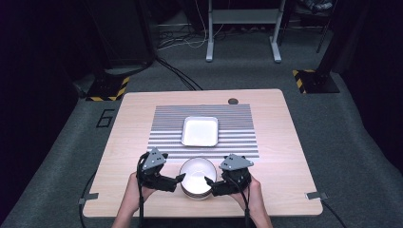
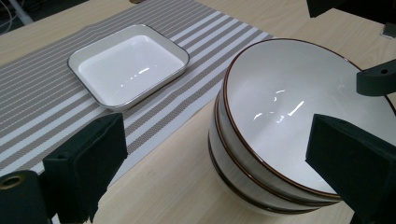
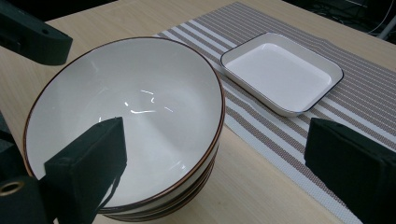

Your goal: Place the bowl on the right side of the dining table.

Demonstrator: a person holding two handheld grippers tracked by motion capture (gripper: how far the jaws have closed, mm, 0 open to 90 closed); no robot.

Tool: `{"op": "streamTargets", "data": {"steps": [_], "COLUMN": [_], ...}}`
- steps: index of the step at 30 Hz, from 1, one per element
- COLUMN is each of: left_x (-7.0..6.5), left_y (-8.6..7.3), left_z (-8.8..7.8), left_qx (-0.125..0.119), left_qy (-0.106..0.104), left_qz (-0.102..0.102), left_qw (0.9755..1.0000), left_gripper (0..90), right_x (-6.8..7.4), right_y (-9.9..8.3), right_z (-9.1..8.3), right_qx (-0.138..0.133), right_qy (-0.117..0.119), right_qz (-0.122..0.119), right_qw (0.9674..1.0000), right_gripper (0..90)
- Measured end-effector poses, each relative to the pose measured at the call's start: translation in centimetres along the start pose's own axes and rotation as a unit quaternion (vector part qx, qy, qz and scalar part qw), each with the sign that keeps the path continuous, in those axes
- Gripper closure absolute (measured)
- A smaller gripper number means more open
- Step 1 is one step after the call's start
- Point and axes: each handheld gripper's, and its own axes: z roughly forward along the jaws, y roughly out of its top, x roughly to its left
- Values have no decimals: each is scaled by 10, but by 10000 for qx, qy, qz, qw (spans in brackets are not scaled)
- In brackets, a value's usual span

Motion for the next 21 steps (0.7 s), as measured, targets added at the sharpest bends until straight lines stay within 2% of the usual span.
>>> {"op": "streamTargets", "data": {"steps": [4,7,16,18,21], "left_x": [-4,-8,-15,-13,-11], "left_y": [0,-1,-10,-13,-15], "left_z": [7,12,26,27,28], "left_qx": [57,118,336,191,180], "left_qy": [-60,-64,-88,-178,-253], "left_qz": [21,115,244,148,76], "left_qw": [10000,9998,9991,9995,9995], "left_gripper": [52,52,49,53,52], "right_x": [1,2,4,3,3], "right_y": [-2,-3,-10,-12,-13], "right_z": [3,5,22,25,27], "right_qx": [27,72,297,298,323], "right_qy": [57,77,250,301,221], "right_qz": [91,113,176,254,249], "right_qw": [9999,9999,9991,9988,9989], "right_gripper": [53,56,77,90,95]}}
